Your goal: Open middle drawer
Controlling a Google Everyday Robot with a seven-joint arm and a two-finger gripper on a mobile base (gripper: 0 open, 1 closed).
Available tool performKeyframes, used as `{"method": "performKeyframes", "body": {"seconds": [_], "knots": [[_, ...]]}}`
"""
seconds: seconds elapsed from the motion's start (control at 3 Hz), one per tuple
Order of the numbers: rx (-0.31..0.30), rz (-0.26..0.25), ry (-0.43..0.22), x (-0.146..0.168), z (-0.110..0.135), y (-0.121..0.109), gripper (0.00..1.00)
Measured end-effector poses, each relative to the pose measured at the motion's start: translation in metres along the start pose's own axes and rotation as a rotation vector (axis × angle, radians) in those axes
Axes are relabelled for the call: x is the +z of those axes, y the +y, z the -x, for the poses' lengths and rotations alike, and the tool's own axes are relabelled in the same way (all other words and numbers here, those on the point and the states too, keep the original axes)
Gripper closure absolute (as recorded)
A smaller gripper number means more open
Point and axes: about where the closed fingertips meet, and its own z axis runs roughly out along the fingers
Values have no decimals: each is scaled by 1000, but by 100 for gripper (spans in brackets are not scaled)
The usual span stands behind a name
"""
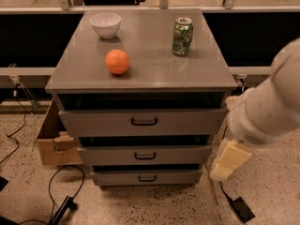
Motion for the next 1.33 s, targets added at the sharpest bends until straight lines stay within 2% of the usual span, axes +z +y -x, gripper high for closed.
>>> {"method": "performKeyframes", "body": {"seconds": [0.67,1.0,1.33], "knots": [[-35,30,59,173,1,45,0],[-15,48,59,224,2,56,0],[-19,49,57,230,3,56,0]]}}
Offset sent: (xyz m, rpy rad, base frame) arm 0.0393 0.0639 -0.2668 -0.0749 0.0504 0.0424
